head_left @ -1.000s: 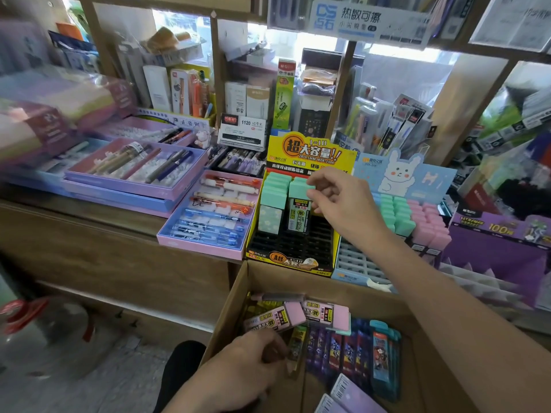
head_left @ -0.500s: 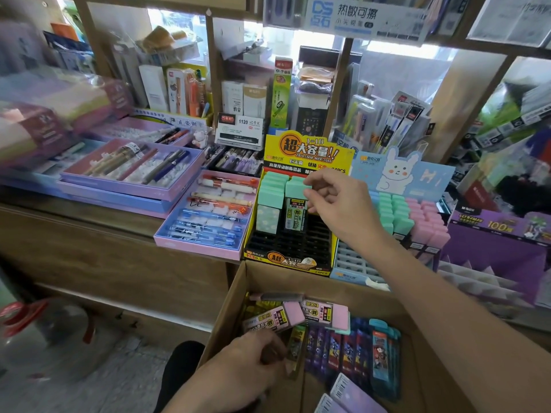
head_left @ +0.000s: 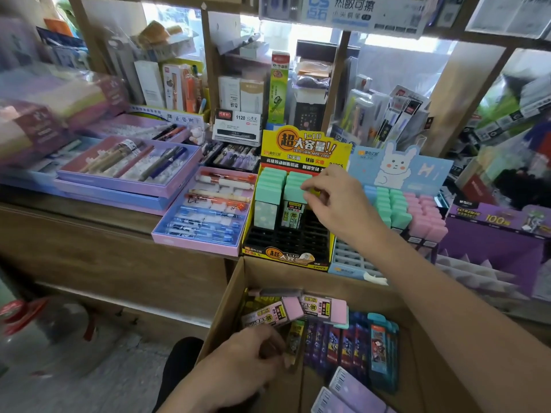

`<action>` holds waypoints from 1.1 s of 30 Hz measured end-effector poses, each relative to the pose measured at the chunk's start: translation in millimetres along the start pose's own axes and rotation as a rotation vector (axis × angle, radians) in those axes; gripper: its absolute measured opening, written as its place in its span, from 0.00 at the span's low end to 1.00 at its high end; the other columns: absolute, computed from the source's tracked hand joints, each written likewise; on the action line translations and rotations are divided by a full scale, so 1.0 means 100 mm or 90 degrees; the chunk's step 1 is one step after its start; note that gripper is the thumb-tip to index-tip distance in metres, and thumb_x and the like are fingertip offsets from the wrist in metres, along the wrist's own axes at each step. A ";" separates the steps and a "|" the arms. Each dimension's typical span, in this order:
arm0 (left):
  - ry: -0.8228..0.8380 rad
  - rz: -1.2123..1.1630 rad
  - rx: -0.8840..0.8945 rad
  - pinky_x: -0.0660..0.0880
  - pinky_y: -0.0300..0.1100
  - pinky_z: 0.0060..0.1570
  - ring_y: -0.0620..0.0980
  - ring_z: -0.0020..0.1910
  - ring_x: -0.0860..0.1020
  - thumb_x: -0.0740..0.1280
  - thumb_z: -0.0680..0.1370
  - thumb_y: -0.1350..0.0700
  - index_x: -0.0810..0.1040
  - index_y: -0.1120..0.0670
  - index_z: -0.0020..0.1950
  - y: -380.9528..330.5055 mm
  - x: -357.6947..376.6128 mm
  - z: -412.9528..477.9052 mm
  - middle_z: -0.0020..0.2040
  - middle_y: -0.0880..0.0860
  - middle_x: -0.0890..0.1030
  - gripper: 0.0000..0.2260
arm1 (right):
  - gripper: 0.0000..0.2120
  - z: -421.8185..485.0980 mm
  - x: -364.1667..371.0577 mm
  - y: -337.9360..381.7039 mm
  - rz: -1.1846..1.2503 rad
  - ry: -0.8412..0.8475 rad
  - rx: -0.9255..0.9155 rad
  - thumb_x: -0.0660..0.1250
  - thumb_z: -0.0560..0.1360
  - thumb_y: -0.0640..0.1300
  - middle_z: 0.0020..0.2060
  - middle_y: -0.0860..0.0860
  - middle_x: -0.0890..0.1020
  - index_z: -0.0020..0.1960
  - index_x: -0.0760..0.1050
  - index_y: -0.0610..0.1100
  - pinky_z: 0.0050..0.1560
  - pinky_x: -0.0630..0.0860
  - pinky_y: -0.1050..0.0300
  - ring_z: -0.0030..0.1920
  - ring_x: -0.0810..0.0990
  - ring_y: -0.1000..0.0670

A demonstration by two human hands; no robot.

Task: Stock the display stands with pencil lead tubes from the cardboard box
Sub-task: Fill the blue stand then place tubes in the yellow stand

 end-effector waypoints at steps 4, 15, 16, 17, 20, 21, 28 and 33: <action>0.010 0.001 0.014 0.82 0.42 0.51 0.41 0.44 0.84 0.71 0.70 0.37 0.80 0.36 0.51 0.02 0.03 0.00 0.48 0.41 0.85 0.11 | 0.10 -0.25 -0.13 0.10 0.057 -0.036 0.012 0.70 0.79 0.39 0.47 0.53 0.76 0.60 0.82 0.44 0.45 0.69 0.68 0.39 0.74 0.57; 0.066 0.113 0.048 0.76 0.35 0.51 0.39 0.50 0.81 0.77 0.72 0.47 0.79 0.40 0.53 0.03 0.22 0.03 0.49 0.43 0.82 0.12 | 0.08 -2.08 0.06 -0.14 0.179 0.229 0.320 0.74 0.76 0.40 0.42 0.55 0.83 0.50 0.81 0.51 0.45 0.77 0.67 0.43 0.81 0.60; 0.077 0.127 0.055 0.77 0.34 0.52 0.39 0.50 0.81 0.77 0.73 0.49 0.79 0.41 0.54 0.02 0.25 0.03 0.50 0.43 0.82 0.12 | 0.08 -2.22 0.08 -0.19 0.144 0.275 0.358 0.75 0.75 0.41 0.43 0.55 0.83 0.51 0.80 0.51 0.46 0.78 0.65 0.44 0.81 0.59; 0.087 0.143 0.063 0.77 0.34 0.52 0.39 0.49 0.81 0.77 0.73 0.50 0.79 0.42 0.55 0.01 0.28 0.03 0.50 0.44 0.82 0.13 | 0.08 -2.34 0.08 -0.23 0.102 0.315 0.394 0.75 0.75 0.43 0.45 0.54 0.82 0.52 0.79 0.50 0.49 0.80 0.60 0.45 0.81 0.58; 0.113 0.190 0.090 0.78 0.36 0.52 0.39 0.47 0.81 0.77 0.73 0.52 0.77 0.41 0.57 -0.08 0.39 0.03 0.51 0.44 0.80 0.16 | 0.10 -2.64 0.06 -0.29 -0.063 0.403 0.445 0.73 0.75 0.51 0.46 0.54 0.80 0.50 0.74 0.51 0.45 0.78 0.55 0.46 0.80 0.53; 0.124 0.211 0.097 0.79 0.38 0.53 0.39 0.47 0.81 0.77 0.72 0.51 0.76 0.39 0.58 -0.11 0.43 0.04 0.51 0.43 0.79 0.18 | 0.10 -2.70 0.05 -0.28 -0.099 0.422 0.454 0.72 0.75 0.53 0.46 0.54 0.79 0.50 0.73 0.51 0.43 0.77 0.56 0.45 0.79 0.53; 0.165 0.295 0.106 0.82 0.46 0.53 0.40 0.49 0.80 0.77 0.69 0.47 0.66 0.35 0.69 -0.23 0.69 0.17 0.56 0.39 0.76 0.33 | 0.17 -2.84 0.12 -0.27 -0.060 0.501 0.488 0.75 0.72 0.54 0.52 0.52 0.77 0.54 0.73 0.49 0.51 0.79 0.51 0.52 0.78 0.50; 0.152 0.294 0.103 0.81 0.48 0.57 0.43 0.56 0.79 0.77 0.68 0.47 0.59 0.28 0.74 -0.20 0.77 0.20 0.63 0.39 0.76 0.41 | 0.19 -2.90 0.18 -0.26 0.037 0.561 0.480 0.76 0.70 0.54 0.50 0.55 0.76 0.55 0.71 0.52 0.38 0.71 0.58 0.48 0.77 0.54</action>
Point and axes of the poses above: each hand's wrist, its own z-axis towards the middle knuckle, its own x-axis out of the palm, y = z × x, the point moved 3 cm from there along z, towards the middle knuckle
